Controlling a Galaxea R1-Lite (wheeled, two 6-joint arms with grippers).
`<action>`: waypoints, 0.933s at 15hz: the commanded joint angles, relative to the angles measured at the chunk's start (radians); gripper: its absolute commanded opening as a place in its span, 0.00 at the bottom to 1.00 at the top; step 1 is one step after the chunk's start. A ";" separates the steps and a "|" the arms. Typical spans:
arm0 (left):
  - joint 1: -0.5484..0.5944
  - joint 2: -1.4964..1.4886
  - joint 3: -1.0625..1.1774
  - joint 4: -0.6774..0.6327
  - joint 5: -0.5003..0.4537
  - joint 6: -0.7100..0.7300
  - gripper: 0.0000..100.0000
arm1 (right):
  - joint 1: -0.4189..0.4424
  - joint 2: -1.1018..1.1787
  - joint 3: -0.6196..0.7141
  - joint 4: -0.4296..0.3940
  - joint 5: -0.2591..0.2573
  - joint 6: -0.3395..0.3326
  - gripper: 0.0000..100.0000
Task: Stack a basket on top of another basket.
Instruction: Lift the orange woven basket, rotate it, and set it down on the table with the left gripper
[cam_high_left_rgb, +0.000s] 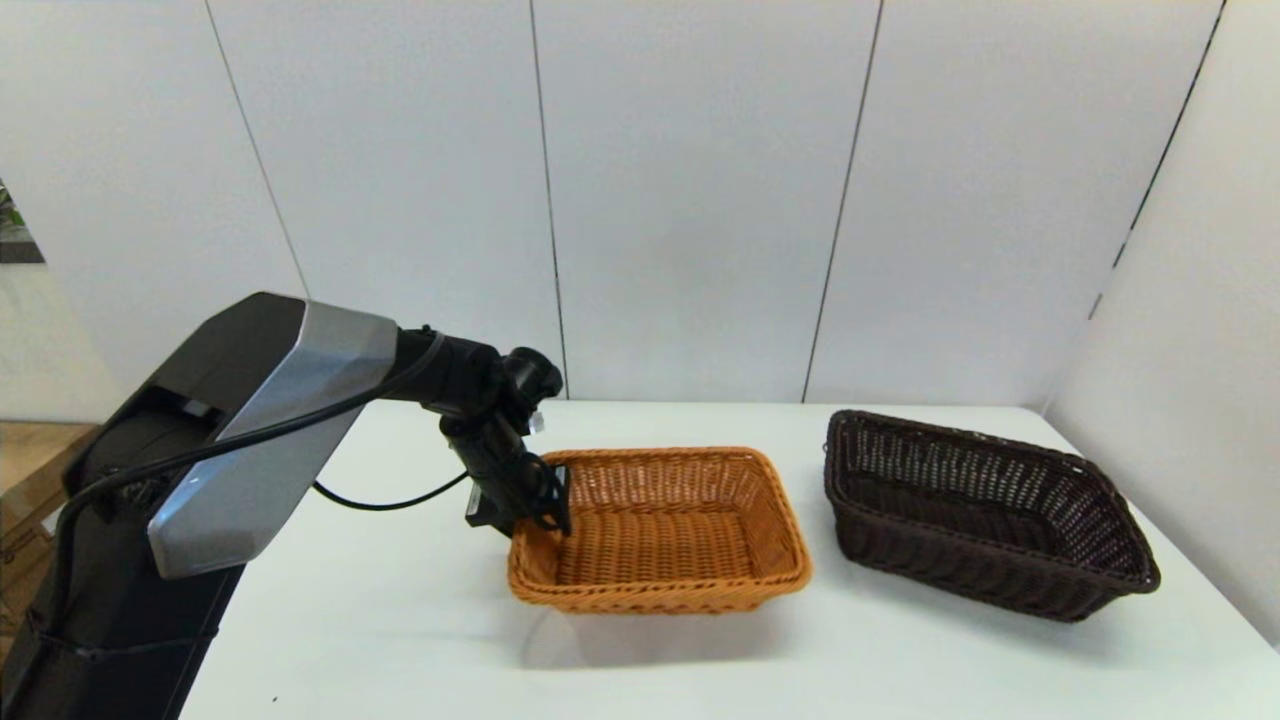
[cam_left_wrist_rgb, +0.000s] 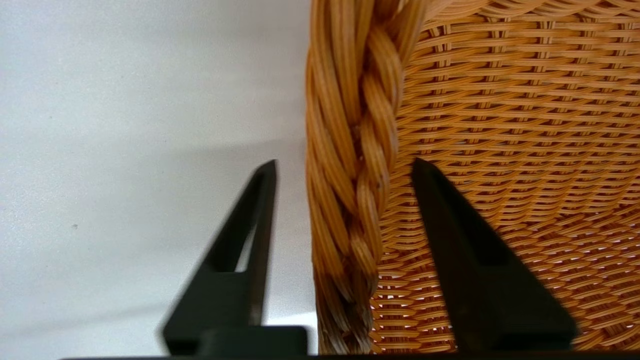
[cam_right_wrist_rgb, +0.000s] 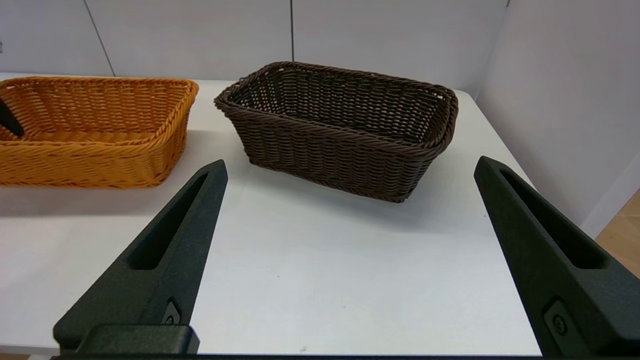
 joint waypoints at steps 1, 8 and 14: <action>0.000 -0.007 0.005 0.004 -0.002 -0.005 1.00 | 0.000 0.000 0.000 0.000 0.000 0.000 1.00; -0.003 -0.178 0.048 0.004 -0.005 0.001 1.00 | 0.000 0.000 0.000 0.000 0.000 0.000 1.00; -0.025 -0.490 0.195 0.002 -0.007 0.023 1.00 | 0.000 0.000 0.000 0.000 0.000 0.000 1.00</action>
